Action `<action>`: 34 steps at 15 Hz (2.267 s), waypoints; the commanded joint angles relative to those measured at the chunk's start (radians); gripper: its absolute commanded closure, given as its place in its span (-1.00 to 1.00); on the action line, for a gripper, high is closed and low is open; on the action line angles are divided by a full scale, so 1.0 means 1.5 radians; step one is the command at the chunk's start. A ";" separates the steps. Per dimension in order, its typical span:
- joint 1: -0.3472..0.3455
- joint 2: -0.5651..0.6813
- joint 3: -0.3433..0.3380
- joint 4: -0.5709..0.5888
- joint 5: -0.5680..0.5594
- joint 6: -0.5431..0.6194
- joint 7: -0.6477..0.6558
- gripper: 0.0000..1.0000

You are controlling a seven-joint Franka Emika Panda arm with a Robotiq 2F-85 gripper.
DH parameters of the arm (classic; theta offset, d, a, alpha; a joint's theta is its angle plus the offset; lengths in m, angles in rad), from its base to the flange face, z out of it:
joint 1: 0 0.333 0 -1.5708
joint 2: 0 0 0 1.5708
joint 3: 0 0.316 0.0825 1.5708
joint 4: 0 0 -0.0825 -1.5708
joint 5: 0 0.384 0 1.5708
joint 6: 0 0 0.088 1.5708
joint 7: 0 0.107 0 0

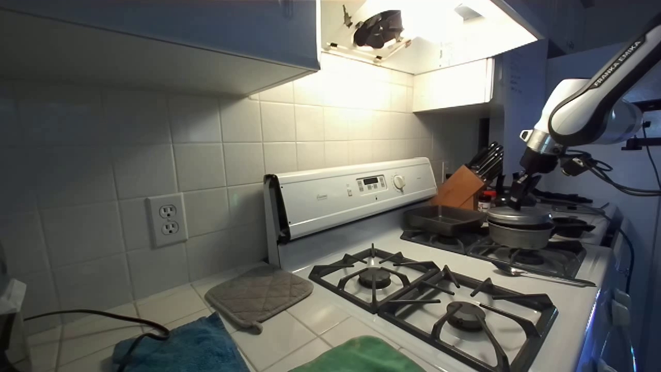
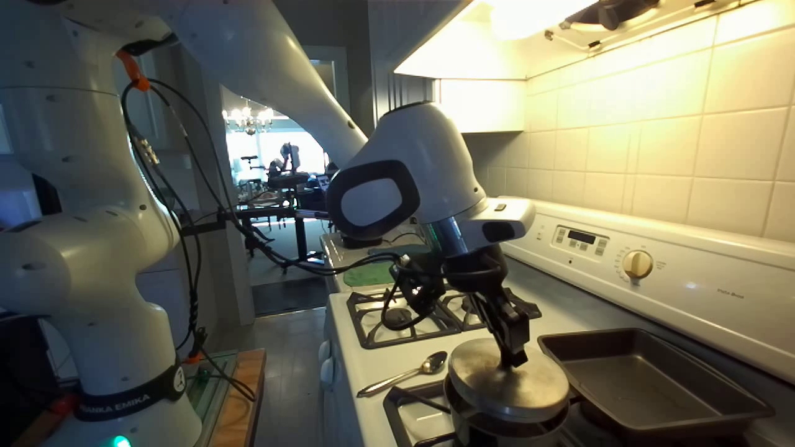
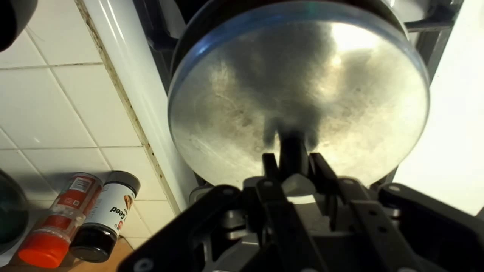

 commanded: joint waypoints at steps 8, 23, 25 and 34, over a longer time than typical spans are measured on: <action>0.002 -0.006 0.000 -0.021 0.029 0.016 -0.034 0.87; 0.021 -0.001 0.003 -0.040 0.176 0.075 -0.162 0.87; 0.022 0.003 0.002 -0.040 0.178 0.083 -0.168 0.87; 0.018 0.017 0.002 -0.039 0.171 0.093 -0.172 0.87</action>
